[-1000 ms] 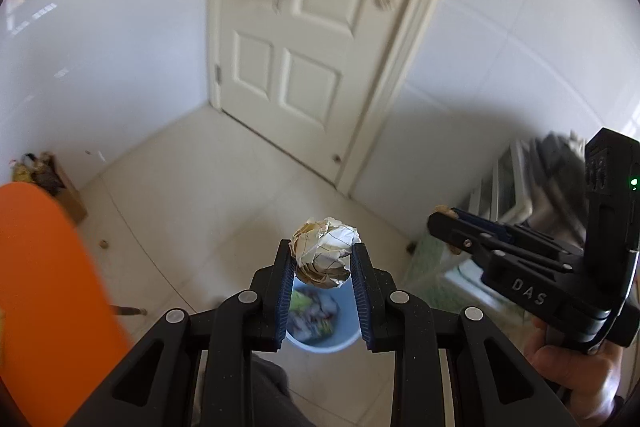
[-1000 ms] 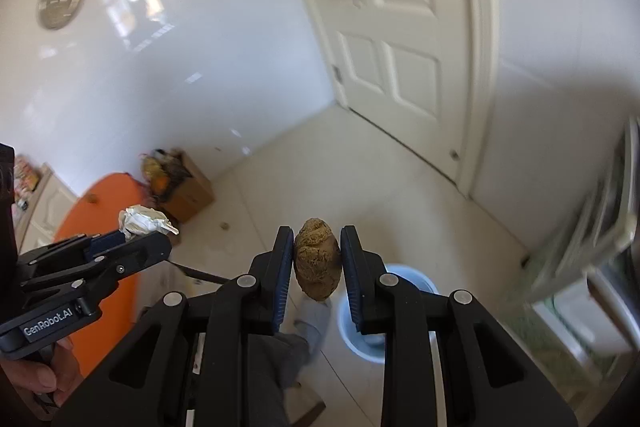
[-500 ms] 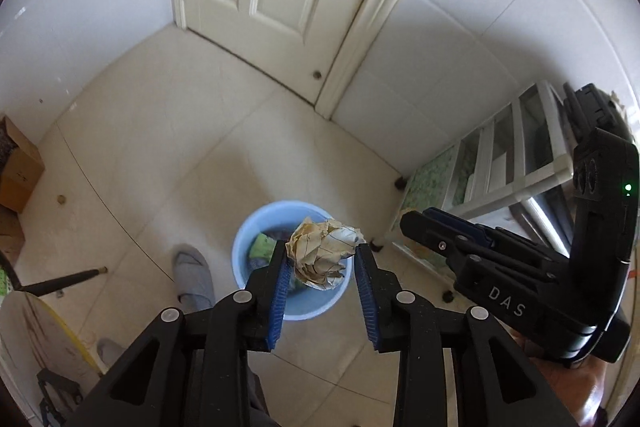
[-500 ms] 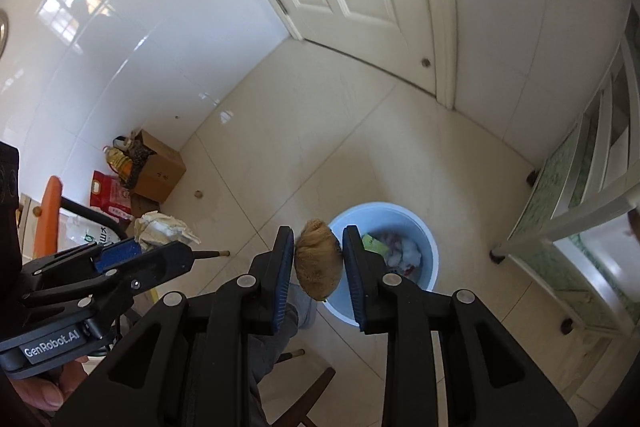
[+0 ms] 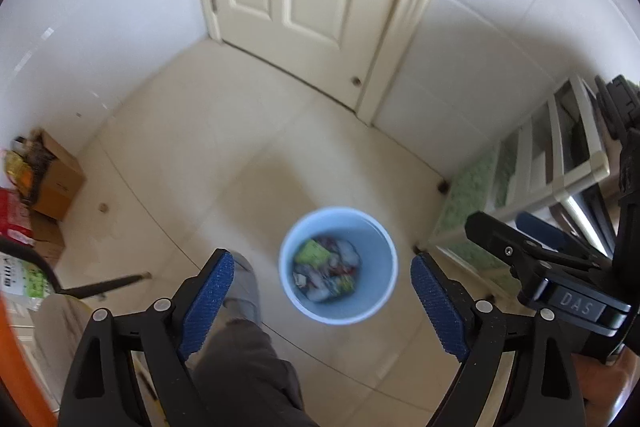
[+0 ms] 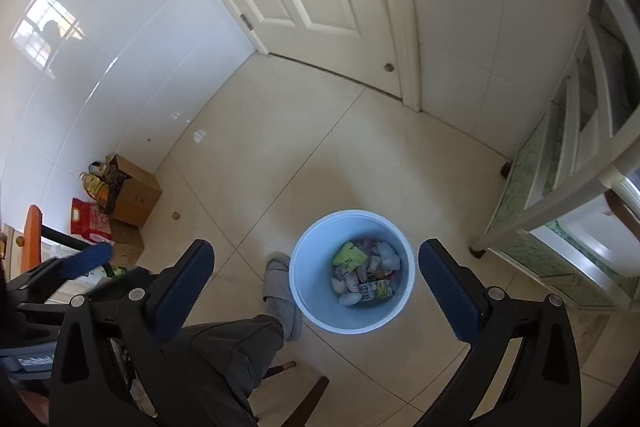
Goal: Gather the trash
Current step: 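Move both open tools back over the orange table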
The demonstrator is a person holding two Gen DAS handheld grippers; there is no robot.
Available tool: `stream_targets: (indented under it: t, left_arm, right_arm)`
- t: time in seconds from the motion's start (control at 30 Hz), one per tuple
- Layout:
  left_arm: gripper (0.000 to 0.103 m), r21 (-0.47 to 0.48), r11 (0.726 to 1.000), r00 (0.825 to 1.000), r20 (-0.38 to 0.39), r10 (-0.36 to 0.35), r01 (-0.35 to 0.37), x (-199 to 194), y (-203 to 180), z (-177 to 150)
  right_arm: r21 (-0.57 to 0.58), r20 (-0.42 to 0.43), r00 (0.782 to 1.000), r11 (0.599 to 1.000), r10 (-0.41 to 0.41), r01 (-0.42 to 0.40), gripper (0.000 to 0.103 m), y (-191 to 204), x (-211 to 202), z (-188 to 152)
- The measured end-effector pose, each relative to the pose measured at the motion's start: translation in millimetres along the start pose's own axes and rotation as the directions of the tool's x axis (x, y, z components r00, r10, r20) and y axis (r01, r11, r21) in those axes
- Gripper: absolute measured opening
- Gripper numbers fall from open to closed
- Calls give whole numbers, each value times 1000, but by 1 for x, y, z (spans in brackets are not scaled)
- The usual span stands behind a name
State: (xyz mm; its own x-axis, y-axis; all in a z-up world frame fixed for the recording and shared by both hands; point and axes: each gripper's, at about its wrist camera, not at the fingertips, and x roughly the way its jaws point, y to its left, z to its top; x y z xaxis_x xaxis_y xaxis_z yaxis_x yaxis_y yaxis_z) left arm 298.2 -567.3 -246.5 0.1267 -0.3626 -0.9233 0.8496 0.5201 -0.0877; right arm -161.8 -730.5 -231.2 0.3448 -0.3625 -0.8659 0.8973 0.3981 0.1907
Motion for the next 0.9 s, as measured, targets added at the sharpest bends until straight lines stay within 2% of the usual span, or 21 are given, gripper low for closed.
stream_targets:
  t: [0.13,0.23,0.4,0.6,0.8,0.9]
  left_arm:
    - [91,-6,999,996,75,44,-44,-33,-6,-25]
    - [91,-29,998,991,128,50,-47,-67,-5,-44]
    - [91,-85,996,971,234,55,-36,-129,6,-85]
    - [91,-181,983,930,354,101,-37,-199,26,-141]
    - [91,-276,959,873,449,192,-69,-276,52,-213]
    - [92,-325,941,839,484,250,-93,-311,59,-255]
  right_arm:
    - [-19,16,1000,1000,-3,3,103,12,-14,-1]
    - [-36,38,999,999,8,-7,103,23,-26,-2]
    - [-96,81,996,995,44,-36,103,57,-58,-8]
    - [-213,145,981,972,129,-97,103,121,-103,-22]
    - [-350,200,953,925,226,-146,103,198,-148,-40]
    - [-405,212,939,899,271,-167,103,233,-165,-51]
